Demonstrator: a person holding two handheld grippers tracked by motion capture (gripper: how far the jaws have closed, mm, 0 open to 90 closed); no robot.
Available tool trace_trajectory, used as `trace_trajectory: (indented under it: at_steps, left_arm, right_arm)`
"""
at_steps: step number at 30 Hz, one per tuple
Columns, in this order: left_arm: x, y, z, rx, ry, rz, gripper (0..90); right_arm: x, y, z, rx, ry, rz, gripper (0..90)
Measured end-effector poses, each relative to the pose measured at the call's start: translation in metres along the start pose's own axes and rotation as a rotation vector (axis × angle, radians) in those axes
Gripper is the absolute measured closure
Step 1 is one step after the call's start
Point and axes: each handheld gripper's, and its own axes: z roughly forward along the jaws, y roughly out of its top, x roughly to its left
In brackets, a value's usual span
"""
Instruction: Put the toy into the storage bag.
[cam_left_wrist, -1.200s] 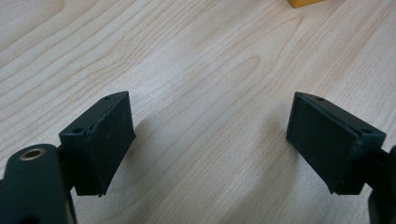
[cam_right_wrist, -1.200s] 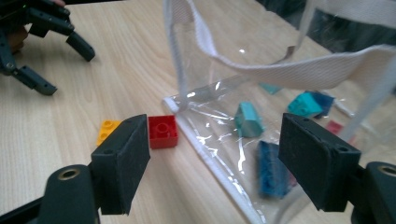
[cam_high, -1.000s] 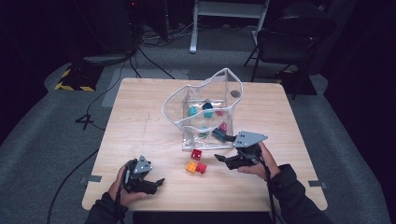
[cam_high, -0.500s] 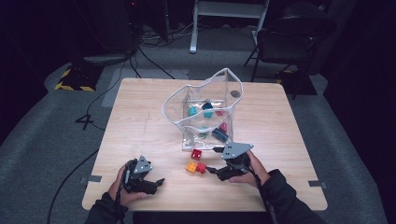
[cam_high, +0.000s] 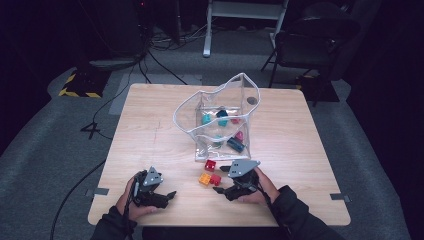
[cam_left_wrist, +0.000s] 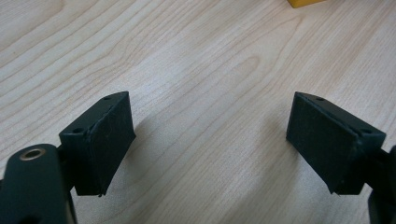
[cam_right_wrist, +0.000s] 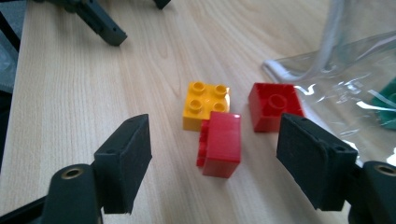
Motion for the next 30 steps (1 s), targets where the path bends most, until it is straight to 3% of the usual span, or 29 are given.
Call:
trace_trajectory:
  at_steps: [14,19,21,23,30]
  left_arm:
    - [0.0,0.0,0.0,0.0,0.0,0.0,15.3]
    - [0.0,0.0,0.0,0.0,0.0,0.0,15.3]
    - [0.0,0.0,0.0,0.0,0.0,0.0,15.3]
    - [0.0,0.0,0.0,0.0,0.0,0.0,15.3]
    - [0.0,0.0,0.0,0.0,0.0,0.0,15.3]
  right_arm:
    - [0.001,-0.01,0.02,0.009,0.023,0.059,43.8]
    - [0.001,-0.013,0.022,0.013,0.014,0.069,55.2]
    - [-0.001,-0.014,0.022,0.027,-0.01,0.067,61.3]
    - [-0.003,-0.016,0.021,0.018,0.002,0.076,67.4]
    - [-0.006,-0.017,0.012,-0.005,-0.011,0.075,67.9]
